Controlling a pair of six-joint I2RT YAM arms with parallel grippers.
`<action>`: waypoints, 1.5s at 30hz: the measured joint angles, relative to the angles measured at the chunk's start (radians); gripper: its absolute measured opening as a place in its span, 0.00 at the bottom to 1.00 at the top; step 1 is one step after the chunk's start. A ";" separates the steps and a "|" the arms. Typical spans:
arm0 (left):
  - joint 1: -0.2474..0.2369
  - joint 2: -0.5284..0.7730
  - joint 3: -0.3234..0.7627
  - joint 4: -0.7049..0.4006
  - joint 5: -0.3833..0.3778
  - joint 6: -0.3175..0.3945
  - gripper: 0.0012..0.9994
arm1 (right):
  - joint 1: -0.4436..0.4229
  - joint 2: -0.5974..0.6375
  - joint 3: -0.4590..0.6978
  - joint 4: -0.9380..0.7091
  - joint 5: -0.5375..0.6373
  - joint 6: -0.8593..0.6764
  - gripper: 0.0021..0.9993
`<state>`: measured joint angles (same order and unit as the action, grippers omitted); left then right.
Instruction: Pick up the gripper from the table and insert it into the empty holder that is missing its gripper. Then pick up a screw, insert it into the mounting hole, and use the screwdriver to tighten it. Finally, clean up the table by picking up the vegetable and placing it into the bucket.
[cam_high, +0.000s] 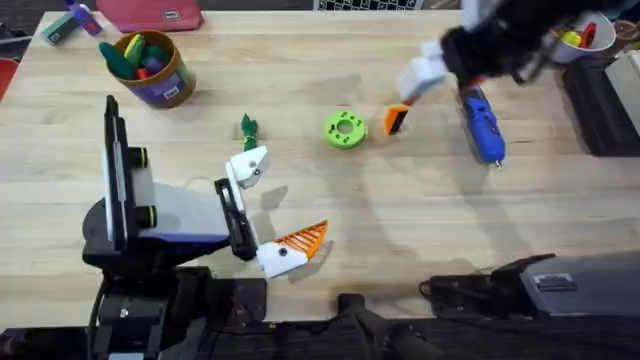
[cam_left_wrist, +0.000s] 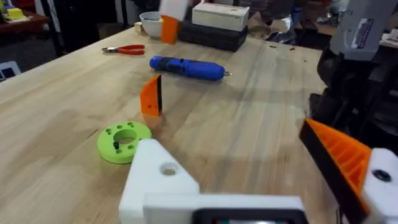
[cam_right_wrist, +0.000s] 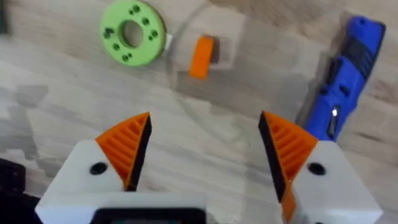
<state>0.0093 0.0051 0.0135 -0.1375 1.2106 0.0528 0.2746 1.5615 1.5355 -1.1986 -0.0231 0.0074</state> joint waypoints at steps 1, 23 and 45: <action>0.000 0.000 0.000 0.000 0.000 0.000 0.99 | 0.011 0.031 0.029 -0.001 0.000 0.000 0.99; 0.000 0.000 0.000 0.000 0.001 0.000 0.99 | 0.038 0.325 0.107 -0.005 0.002 0.094 0.93; 0.000 0.000 0.000 0.000 0.001 0.000 0.99 | 0.056 0.393 0.108 0.027 0.056 0.199 0.84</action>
<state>0.0093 0.0051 0.0135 -0.1379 1.2118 0.0528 0.3302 1.9549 1.6432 -1.1717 0.0330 0.2062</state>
